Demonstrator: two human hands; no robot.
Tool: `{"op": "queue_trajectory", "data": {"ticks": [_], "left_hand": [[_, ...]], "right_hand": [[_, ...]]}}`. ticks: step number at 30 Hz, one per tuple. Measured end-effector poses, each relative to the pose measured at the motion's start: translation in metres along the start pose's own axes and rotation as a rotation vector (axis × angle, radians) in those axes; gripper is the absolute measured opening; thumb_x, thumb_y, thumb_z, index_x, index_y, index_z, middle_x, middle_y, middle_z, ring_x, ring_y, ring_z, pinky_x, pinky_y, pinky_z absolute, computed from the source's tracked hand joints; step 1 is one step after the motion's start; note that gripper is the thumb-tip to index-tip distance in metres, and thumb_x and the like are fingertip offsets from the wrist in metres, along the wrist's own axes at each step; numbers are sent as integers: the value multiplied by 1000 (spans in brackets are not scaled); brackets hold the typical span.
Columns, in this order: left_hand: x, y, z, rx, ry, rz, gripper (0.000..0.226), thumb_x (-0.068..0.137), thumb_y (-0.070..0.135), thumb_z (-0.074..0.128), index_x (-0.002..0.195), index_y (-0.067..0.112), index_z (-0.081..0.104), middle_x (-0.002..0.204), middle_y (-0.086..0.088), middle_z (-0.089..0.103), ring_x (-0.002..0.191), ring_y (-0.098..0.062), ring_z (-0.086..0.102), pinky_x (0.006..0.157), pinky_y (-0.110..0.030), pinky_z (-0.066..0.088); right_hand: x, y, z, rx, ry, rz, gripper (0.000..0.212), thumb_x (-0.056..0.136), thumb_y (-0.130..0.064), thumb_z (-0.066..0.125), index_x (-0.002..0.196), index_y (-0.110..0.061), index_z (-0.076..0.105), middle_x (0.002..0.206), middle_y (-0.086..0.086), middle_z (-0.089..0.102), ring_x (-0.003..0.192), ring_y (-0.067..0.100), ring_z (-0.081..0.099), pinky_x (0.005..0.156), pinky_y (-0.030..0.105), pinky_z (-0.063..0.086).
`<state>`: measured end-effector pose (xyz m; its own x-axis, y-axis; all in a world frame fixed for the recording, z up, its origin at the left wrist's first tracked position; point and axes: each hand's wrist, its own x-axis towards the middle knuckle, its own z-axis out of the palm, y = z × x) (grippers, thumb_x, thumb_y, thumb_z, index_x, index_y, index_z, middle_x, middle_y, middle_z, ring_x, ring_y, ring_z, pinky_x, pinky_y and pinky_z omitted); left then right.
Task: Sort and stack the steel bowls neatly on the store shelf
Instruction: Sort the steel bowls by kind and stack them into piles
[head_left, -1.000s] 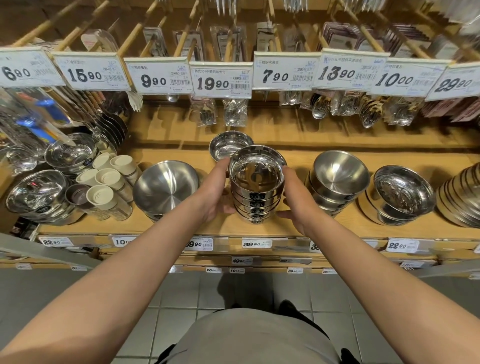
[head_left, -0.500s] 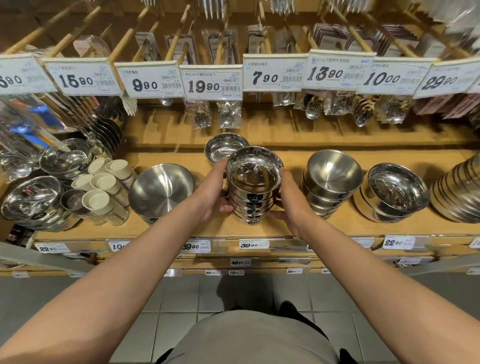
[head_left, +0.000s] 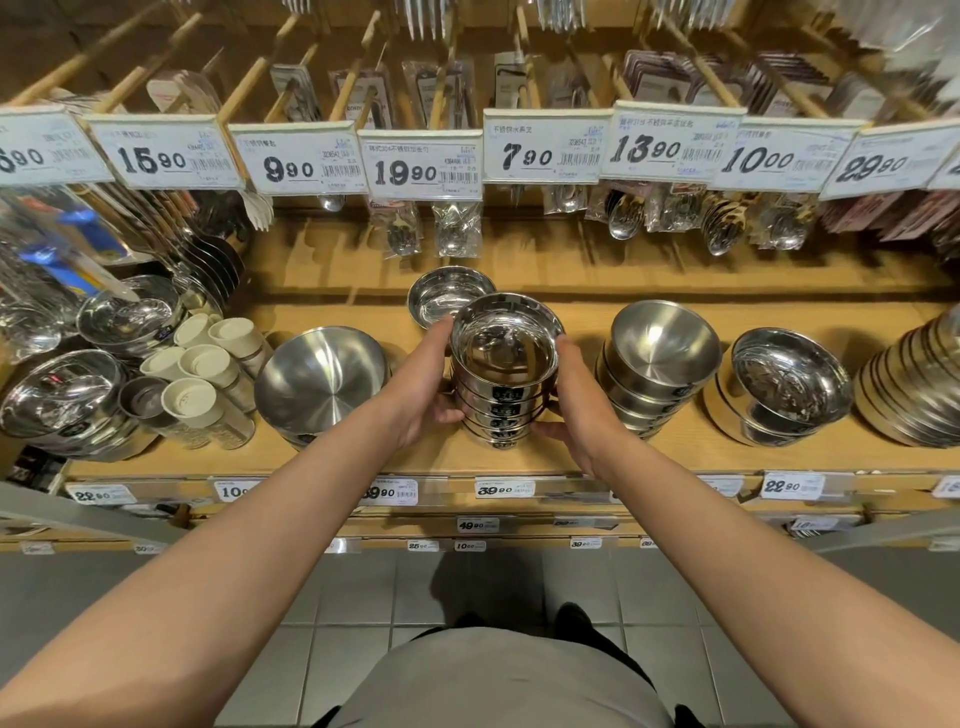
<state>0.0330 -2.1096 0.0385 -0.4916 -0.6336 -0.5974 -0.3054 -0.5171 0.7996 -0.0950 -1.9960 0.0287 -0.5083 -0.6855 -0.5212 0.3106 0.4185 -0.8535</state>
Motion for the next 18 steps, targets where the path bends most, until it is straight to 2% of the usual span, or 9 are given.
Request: {"op": "queue_trajectory", "data": {"ticks": [3, 5, 8, 9, 10, 12, 13, 15, 18], "left_hand": [[0, -1, -1, 16, 9, 16, 43, 97, 71, 33, 102, 39, 61, 116, -10, 65, 106, -28, 66, 52, -25, 56], [1, -2, -3, 43, 14, 17, 45, 96, 72, 33, 106, 37, 61, 115, -12, 66, 102, -26, 66, 53, -25, 56], [2, -6, -8, 63, 53, 23, 62, 95, 73, 36, 128, 25, 57, 115, -13, 66, 94, -20, 66, 61, -28, 57], [1, -8, -9, 53, 80, 22, 66, 95, 71, 38, 134, 20, 54, 116, -16, 64, 91, -20, 65, 67, -31, 57], [-1, -11, -11, 32, 106, 22, 68, 97, 69, 39, 139, 17, 51, 122, -22, 62, 94, -22, 66, 77, -35, 57], [-10, -18, -14, 10, 153, 20, 72, 100, 62, 40, 147, 8, 44, 137, -28, 56, 116, -32, 63, 98, -44, 52], [-16, -24, -14, 11, 173, 24, 70, 101, 59, 40, 145, 5, 45, 131, -24, 62, 115, -31, 64, 100, -45, 51], [-33, -37, -9, 3, 203, 14, 56, 104, 54, 40, 127, 6, 57, 97, -9, 68, 86, -19, 66, 85, -39, 53], [-50, -57, 13, 33, 138, -54, 35, 106, 35, 42, 99, 8, 63, 69, -1, 72, 62, -12, 69, 71, -34, 52]], "right_hand": [[-6, -3, 0, 3, -16, -9, 49, 98, -67, 31, 132, -44, 57, 134, -9, 57, 108, 7, 53, 76, 34, 53], [-10, -6, -1, 2, -9, -15, 47, 99, -65, 31, 134, -44, 56, 130, -10, 53, 97, 2, 49, 76, 33, 53], [-17, -10, -4, -9, 8, -10, 48, 100, -64, 34, 137, -42, 55, 126, -12, 49, 94, 3, 49, 91, 40, 54], [-20, -10, -7, -28, 8, -22, 41, 99, -65, 35, 128, -47, 59, 125, -13, 48, 101, 8, 51, 99, 44, 52], [-26, -10, -10, -49, 4, -37, 31, 97, -65, 38, 110, -54, 63, 122, -14, 49, 110, 12, 51, 105, 48, 49], [-38, -5, -22, -49, 2, -54, 28, 93, -62, 44, 82, -52, 67, 110, -17, 58, 114, 15, 56, 106, 51, 50], [-44, 0, -31, -34, 9, -43, 28, 95, -56, 47, 81, -45, 68, 105, -14, 63, 108, 14, 60, 102, 49, 53], [-54, 14, -54, -28, 26, -18, 22, 99, -43, 52, 92, -32, 70, 107, -1, 71, 103, 15, 67, 94, 43, 60], [-65, 28, -97, -31, 61, -4, 22, 100, -31, 57, 109, -20, 74, 106, 0, 78, 100, 13, 74, 83, 33, 62]]}}
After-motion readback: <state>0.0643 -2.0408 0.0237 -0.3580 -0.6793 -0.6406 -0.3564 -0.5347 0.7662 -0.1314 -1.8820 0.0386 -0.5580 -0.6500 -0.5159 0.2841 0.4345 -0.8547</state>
